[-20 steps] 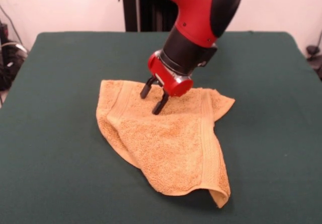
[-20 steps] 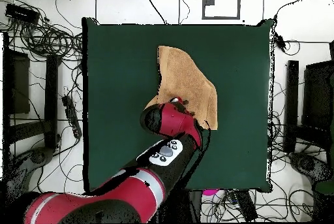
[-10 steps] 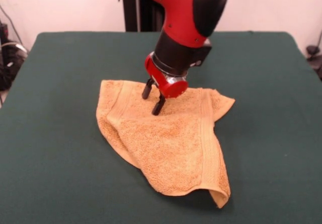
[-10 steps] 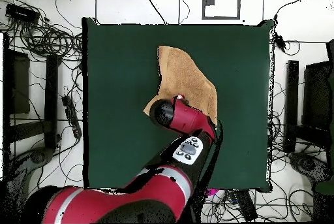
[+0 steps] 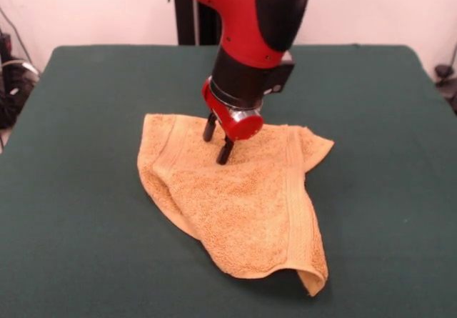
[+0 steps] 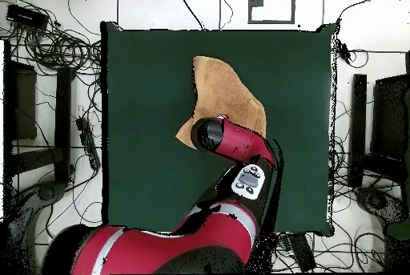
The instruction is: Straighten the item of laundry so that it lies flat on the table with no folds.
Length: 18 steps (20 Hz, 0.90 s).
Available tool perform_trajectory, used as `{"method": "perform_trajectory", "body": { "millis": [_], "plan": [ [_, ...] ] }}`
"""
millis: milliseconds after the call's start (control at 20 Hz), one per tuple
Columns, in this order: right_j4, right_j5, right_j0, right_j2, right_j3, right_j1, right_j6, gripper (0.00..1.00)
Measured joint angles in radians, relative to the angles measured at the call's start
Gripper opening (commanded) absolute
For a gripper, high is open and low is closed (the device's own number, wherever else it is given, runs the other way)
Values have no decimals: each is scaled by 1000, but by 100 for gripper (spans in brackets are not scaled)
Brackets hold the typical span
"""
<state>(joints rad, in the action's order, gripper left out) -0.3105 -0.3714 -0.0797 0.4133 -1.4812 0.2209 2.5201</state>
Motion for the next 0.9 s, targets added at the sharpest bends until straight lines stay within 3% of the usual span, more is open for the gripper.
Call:
{"method": "perform_trajectory", "body": {
  "millis": [900],
  "plan": [
    [7,7,-78,-5,16,-4,0,100]
  ]
}}
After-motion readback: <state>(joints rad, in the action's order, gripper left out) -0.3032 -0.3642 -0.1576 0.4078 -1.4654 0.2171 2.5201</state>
